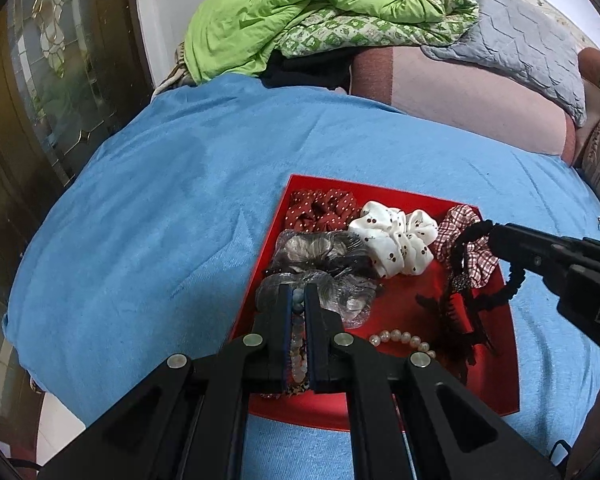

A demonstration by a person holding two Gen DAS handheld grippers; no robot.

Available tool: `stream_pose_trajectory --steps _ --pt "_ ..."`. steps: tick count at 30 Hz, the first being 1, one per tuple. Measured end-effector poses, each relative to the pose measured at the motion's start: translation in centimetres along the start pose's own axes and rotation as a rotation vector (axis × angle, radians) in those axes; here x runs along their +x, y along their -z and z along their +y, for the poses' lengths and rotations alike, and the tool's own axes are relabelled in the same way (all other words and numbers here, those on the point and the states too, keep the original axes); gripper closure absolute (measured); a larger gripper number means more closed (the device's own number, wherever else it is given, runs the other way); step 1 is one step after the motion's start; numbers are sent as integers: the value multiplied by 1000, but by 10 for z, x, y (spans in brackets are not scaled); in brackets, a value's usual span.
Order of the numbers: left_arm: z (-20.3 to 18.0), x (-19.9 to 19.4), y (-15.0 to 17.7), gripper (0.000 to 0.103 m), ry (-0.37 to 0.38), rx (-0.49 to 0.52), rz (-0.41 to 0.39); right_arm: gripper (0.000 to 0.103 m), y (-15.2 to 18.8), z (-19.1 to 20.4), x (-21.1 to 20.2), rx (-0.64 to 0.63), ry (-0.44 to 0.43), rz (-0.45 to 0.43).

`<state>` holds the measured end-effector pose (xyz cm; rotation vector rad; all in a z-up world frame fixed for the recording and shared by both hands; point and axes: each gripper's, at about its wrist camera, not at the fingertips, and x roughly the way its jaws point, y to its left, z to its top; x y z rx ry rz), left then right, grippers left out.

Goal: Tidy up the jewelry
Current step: 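Lower both bracelets into the tray and open both tools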

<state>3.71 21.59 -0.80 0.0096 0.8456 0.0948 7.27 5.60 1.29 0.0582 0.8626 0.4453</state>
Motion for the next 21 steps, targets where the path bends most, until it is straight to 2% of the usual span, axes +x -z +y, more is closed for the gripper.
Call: stream_pose_trajectory --steps 13,21 --pt "-9 -19 -7 97 19 43 -43 93 5 0 -7 13 -7 -16" --pt "-16 -27 -8 97 4 69 -60 93 13 -3 -15 24 -13 -20"
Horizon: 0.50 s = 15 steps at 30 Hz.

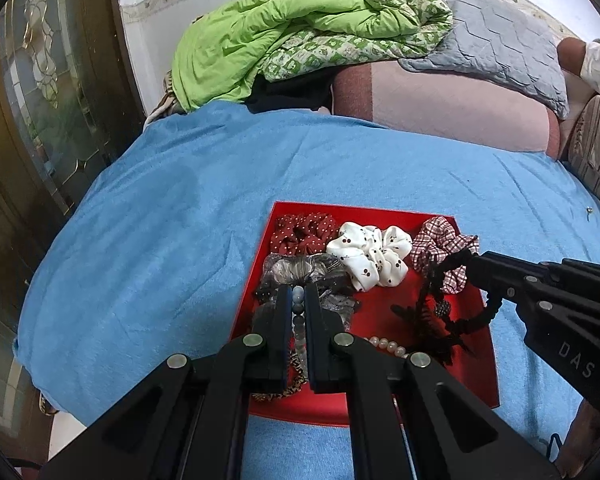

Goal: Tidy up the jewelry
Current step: 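Lower both bracelets into the tray and open both tools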

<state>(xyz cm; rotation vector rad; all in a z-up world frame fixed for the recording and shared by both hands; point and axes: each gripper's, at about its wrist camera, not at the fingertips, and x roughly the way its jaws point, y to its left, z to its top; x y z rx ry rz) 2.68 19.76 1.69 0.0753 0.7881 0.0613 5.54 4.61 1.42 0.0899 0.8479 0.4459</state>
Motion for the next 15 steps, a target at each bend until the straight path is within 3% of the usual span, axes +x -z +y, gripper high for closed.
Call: stream_pose_trajectory --steps 15 --pt "-7 -5 -9 97 12 37 -20 93 -4 -7 -8 32 -33 -24"
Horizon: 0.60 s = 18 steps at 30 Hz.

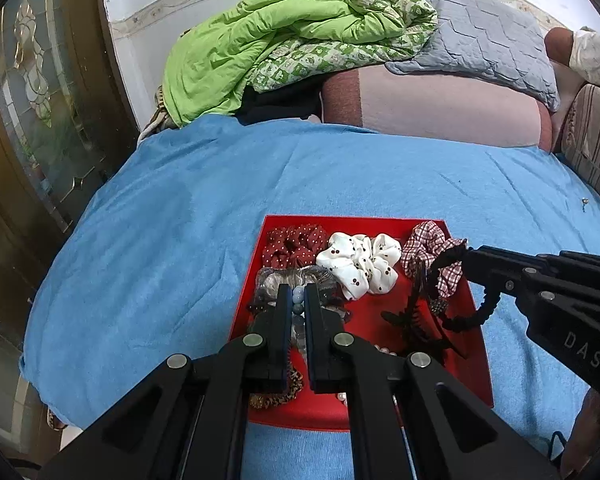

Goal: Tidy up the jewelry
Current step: 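Lower both bracelets into the tray and open both tools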

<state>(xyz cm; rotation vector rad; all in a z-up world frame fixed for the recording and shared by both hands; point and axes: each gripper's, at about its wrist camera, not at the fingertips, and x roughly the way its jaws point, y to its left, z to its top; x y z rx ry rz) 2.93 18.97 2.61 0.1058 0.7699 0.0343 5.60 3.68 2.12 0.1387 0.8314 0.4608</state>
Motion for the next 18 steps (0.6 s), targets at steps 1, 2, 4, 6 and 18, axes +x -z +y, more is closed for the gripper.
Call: stream_pose_trajectory --steps 1,2,4,6,18 --pt "3 2 -2 97 11 -9 2 93 -1 0 1 1 -7 3" --pt "6 4 -4 97 19 -19 4 93 -3 1 3 1 -16 7" --pt "11 6 -8 97 31 -37 7 93 -6 2 7 0 -29 9" --pt "19 10 -11 97 51 -61 11 93 -10 3 11 4 -44 9" --pt "20 52 15 97 85 -98 121 93 -5 -4 63 59 -66 105"
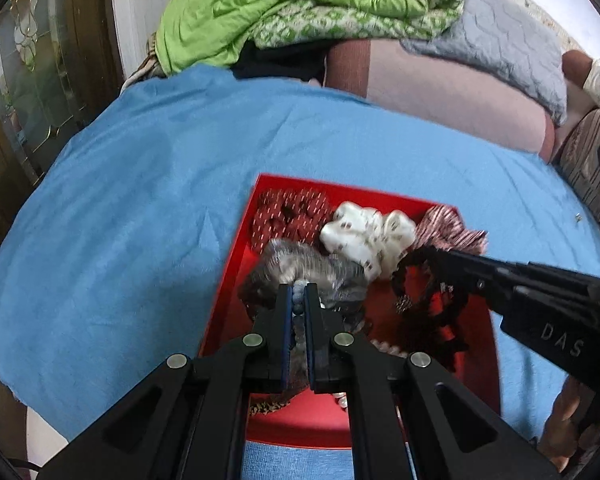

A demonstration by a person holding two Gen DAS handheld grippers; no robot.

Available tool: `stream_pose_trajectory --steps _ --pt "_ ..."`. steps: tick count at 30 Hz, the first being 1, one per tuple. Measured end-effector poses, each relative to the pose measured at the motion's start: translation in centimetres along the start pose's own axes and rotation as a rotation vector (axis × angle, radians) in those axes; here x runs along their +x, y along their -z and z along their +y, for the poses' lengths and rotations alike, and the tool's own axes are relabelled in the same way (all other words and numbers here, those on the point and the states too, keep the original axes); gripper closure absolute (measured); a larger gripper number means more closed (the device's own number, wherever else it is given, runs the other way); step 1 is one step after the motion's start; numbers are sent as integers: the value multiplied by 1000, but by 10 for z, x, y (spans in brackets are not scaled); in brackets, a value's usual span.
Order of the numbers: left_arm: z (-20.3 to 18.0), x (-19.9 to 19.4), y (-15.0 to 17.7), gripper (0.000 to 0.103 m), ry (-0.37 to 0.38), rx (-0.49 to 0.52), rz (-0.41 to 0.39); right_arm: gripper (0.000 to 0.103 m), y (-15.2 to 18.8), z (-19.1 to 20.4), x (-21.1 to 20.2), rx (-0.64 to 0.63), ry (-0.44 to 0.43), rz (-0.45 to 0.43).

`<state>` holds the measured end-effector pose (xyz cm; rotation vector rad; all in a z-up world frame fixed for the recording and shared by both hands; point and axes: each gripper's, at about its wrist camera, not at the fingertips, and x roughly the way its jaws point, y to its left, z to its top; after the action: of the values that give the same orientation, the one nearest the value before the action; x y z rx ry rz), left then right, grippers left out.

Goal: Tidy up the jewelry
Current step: 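Lower both bracelets into the tray and open both tools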

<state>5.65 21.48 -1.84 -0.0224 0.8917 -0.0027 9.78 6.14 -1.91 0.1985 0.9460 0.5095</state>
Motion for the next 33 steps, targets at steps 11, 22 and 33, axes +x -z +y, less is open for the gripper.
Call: stream_pose_trajectory --steps 11,22,33 --pt "-2 10 9 78 -56 25 23 91 6 -3 22 -8 13 52" --pt "-5 -25 10 47 -100 32 -53 70 4 -4 -4 5 18 -15" --pt "-10 -47 17 36 -117 -13 -57 63 26 -37 -51 59 118 -86"
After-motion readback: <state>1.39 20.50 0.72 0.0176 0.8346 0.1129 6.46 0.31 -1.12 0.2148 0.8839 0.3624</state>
